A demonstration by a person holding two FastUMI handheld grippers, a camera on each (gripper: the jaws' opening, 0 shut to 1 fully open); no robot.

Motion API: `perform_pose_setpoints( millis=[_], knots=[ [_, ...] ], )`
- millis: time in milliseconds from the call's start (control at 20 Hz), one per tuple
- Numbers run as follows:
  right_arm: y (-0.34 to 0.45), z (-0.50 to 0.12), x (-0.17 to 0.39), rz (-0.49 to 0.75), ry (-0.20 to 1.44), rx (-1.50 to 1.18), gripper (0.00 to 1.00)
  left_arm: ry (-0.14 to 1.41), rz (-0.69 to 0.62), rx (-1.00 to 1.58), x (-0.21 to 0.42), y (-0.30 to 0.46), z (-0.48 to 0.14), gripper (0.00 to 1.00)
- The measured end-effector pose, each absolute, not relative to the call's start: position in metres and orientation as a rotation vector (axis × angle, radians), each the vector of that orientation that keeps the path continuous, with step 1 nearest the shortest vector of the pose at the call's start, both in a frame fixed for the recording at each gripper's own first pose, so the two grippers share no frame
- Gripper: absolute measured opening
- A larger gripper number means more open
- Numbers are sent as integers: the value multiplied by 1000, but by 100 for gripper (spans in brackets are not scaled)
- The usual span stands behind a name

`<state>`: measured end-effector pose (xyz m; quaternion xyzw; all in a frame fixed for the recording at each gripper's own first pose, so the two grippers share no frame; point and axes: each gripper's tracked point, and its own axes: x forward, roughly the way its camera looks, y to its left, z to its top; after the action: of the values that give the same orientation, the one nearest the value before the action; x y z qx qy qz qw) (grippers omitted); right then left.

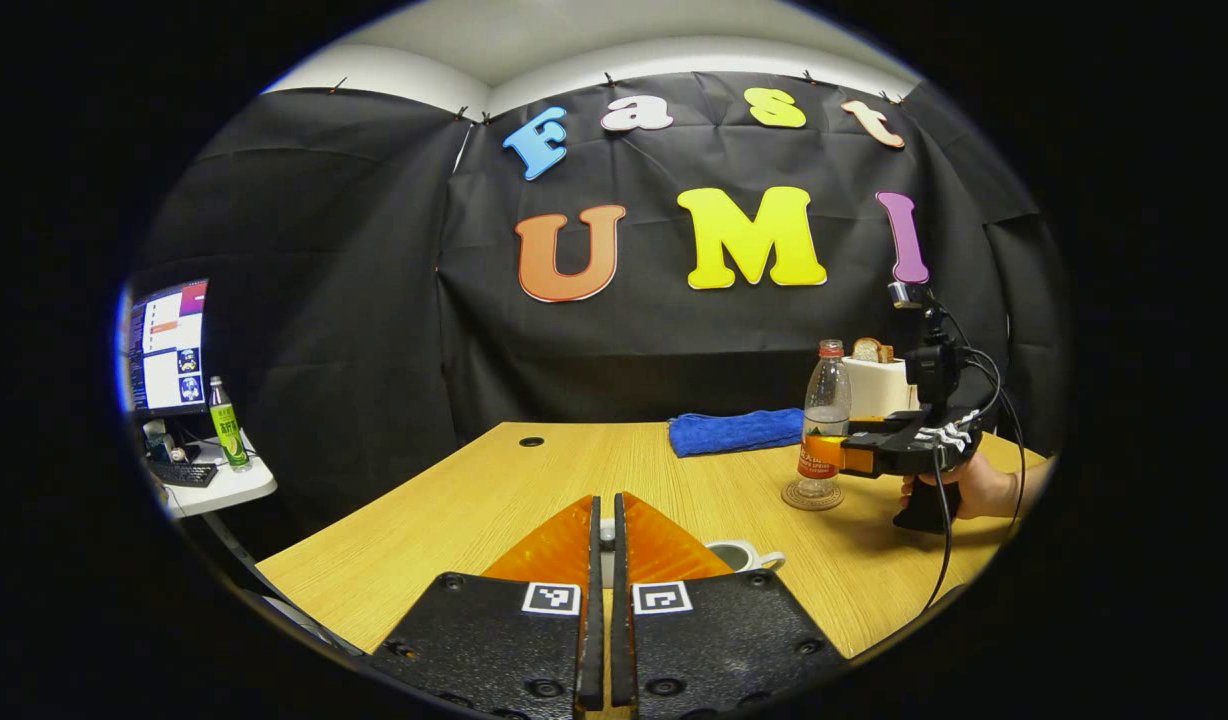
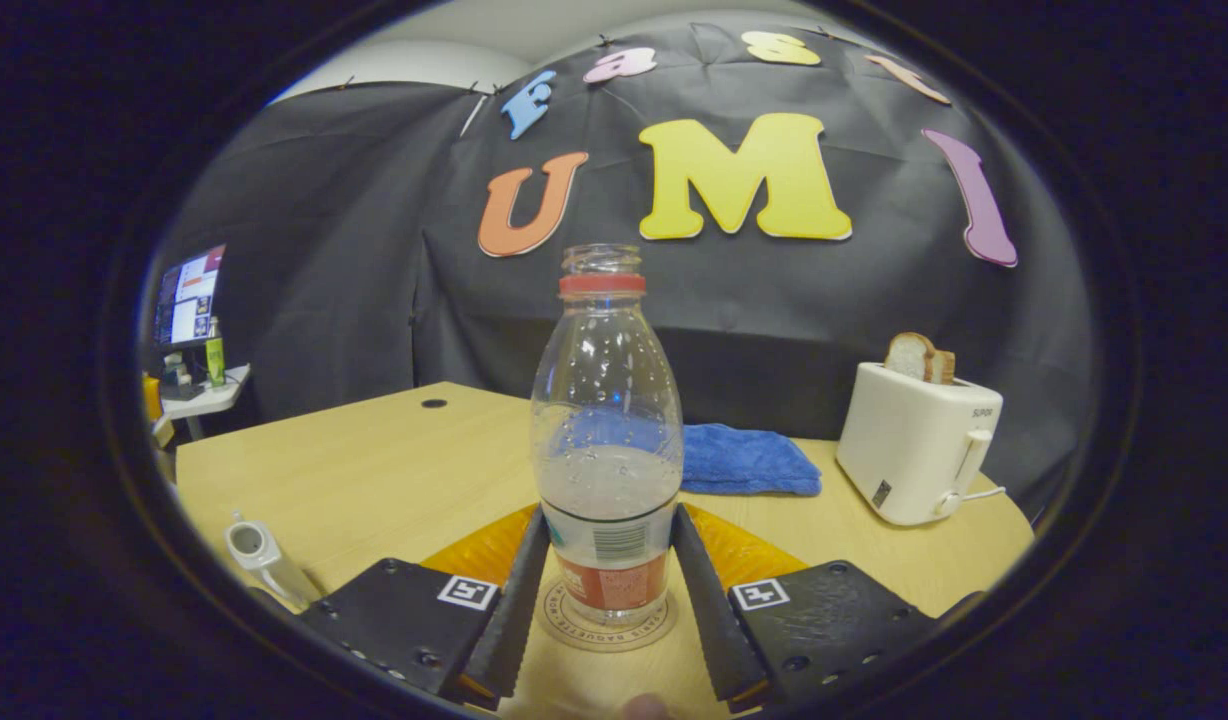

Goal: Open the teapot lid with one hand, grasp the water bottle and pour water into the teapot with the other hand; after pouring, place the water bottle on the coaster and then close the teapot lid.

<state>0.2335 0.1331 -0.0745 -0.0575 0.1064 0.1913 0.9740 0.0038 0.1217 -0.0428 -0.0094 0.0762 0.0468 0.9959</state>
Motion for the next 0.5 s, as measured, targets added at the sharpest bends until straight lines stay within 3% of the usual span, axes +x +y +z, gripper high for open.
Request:
perform_pose_setpoints(
  millis=[300,500],
  knots=[
    [130,-75,229,379,215,-102,79,151,98,-20,5,122,-43,5],
    [126,-73,229,364,213,-108,95,151,97,-23,4,121,-42,5]
  ],
)
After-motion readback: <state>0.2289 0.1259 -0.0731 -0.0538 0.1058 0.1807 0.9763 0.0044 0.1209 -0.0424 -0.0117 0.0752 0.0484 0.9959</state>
